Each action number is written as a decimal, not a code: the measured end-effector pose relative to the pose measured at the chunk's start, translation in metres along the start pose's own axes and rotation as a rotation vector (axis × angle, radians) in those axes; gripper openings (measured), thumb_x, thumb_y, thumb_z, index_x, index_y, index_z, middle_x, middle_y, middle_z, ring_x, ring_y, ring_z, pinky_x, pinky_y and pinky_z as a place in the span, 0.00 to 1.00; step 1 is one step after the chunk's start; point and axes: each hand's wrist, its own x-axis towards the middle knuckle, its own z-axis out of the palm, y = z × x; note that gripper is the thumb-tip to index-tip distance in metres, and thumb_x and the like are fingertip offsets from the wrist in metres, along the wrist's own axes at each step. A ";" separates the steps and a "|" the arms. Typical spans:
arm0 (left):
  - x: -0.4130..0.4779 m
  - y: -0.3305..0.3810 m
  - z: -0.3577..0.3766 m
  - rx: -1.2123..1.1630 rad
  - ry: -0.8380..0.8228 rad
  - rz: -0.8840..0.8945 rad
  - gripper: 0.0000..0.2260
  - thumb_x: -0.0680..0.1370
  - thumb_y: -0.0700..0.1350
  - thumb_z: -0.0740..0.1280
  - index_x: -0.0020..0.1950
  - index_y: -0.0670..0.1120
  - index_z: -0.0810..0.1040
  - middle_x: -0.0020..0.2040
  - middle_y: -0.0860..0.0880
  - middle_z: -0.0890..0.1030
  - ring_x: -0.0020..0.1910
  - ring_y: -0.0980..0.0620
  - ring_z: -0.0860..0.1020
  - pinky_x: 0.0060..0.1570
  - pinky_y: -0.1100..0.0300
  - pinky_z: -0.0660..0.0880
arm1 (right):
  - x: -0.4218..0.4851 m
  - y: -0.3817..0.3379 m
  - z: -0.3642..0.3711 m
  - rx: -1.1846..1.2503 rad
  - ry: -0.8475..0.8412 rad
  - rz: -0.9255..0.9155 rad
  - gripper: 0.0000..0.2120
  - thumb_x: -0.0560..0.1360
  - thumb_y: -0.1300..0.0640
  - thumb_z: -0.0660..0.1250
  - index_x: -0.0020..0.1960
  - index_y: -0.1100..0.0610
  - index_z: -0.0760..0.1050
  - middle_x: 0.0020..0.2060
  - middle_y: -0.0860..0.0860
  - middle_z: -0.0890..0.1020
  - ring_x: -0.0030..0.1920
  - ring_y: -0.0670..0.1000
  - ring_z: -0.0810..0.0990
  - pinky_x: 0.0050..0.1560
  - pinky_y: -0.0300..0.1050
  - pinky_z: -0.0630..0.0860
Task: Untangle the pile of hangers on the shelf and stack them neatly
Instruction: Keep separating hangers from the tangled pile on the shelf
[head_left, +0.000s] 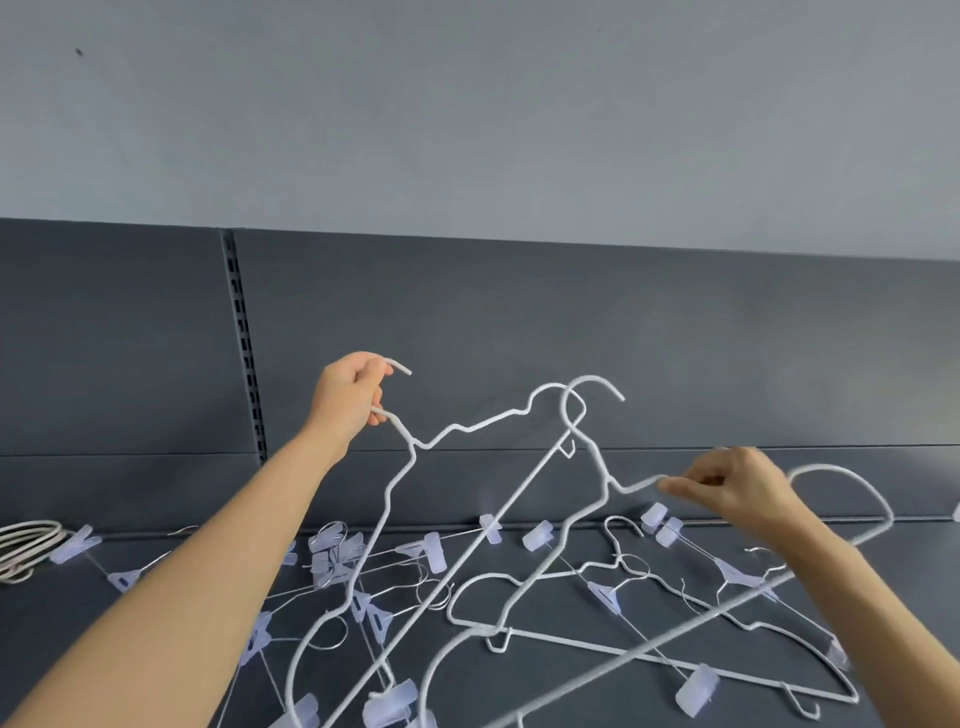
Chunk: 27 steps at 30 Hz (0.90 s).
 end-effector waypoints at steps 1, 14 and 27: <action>-0.002 0.002 0.006 -0.006 -0.023 -0.006 0.11 0.79 0.42 0.57 0.40 0.48 0.76 0.29 0.48 0.69 0.27 0.50 0.70 0.27 0.62 0.71 | 0.002 -0.004 0.006 0.006 -0.004 -0.055 0.17 0.66 0.49 0.74 0.25 0.57 0.76 0.22 0.49 0.72 0.27 0.50 0.67 0.32 0.43 0.64; -0.026 0.027 0.063 -0.040 -0.251 -0.008 0.11 0.79 0.39 0.57 0.41 0.44 0.78 0.37 0.44 0.78 0.17 0.58 0.66 0.26 0.60 0.71 | 0.013 -0.048 0.080 -0.012 0.245 -0.427 0.19 0.73 0.44 0.59 0.41 0.57 0.80 0.35 0.48 0.80 0.37 0.54 0.75 0.40 0.44 0.73; -0.053 0.001 0.031 -0.129 -0.232 -0.350 0.20 0.79 0.60 0.51 0.61 0.48 0.72 0.45 0.44 0.80 0.45 0.46 0.79 0.48 0.54 0.77 | 0.014 -0.066 0.116 0.075 0.122 -0.375 0.15 0.73 0.49 0.59 0.40 0.54 0.82 0.29 0.46 0.73 0.36 0.49 0.72 0.46 0.40 0.58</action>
